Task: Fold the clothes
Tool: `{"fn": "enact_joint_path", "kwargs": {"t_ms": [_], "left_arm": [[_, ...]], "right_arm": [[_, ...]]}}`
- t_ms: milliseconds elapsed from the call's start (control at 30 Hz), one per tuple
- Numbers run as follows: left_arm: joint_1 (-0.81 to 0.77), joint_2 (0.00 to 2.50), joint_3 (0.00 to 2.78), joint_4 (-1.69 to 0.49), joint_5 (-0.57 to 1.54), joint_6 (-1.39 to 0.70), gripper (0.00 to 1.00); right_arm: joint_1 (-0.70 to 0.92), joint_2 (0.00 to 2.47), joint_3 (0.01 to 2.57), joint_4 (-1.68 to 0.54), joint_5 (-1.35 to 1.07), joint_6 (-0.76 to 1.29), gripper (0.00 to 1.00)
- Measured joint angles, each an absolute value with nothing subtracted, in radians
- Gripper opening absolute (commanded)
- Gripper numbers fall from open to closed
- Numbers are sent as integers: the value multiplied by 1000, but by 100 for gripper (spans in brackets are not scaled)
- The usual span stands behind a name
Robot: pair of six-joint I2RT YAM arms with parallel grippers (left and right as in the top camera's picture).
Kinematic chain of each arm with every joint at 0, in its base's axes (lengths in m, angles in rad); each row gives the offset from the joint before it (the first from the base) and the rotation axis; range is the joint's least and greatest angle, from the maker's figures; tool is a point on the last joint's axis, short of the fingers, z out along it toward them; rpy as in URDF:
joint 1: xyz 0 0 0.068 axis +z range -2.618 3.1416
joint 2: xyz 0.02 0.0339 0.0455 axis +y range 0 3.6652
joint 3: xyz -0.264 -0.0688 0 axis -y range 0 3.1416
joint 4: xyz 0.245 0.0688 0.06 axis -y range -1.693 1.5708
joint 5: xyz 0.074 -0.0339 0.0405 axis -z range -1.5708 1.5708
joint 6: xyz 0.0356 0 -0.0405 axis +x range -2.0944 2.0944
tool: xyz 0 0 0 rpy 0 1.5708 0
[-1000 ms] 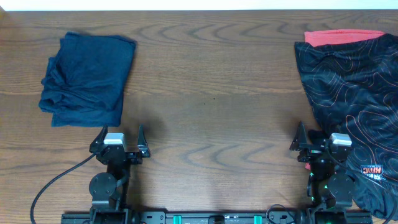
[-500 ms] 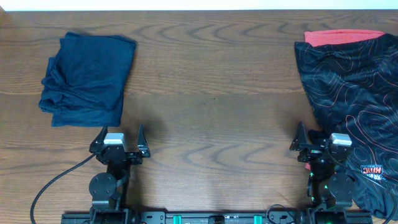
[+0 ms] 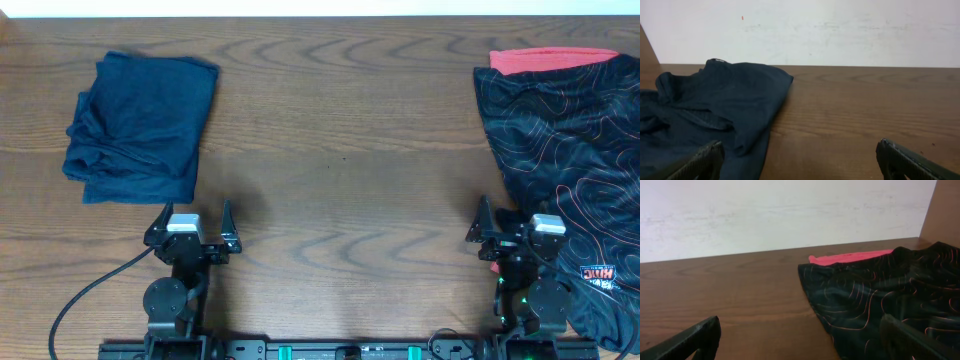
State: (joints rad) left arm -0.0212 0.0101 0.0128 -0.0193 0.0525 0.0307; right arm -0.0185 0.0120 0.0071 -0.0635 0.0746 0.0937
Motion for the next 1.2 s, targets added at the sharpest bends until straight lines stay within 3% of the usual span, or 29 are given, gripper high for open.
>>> {"fn": "enact_joint_path", "kwargs": {"t_ms": [900,1200], "left_arm": [[-21,10,13,-19,53,30,98],[-21,33,32,-54,54,-56,98]], "right_arm": [[-19,12,7,-57,49,94,99],[-19,12,9,-56,4,126,99]]}}
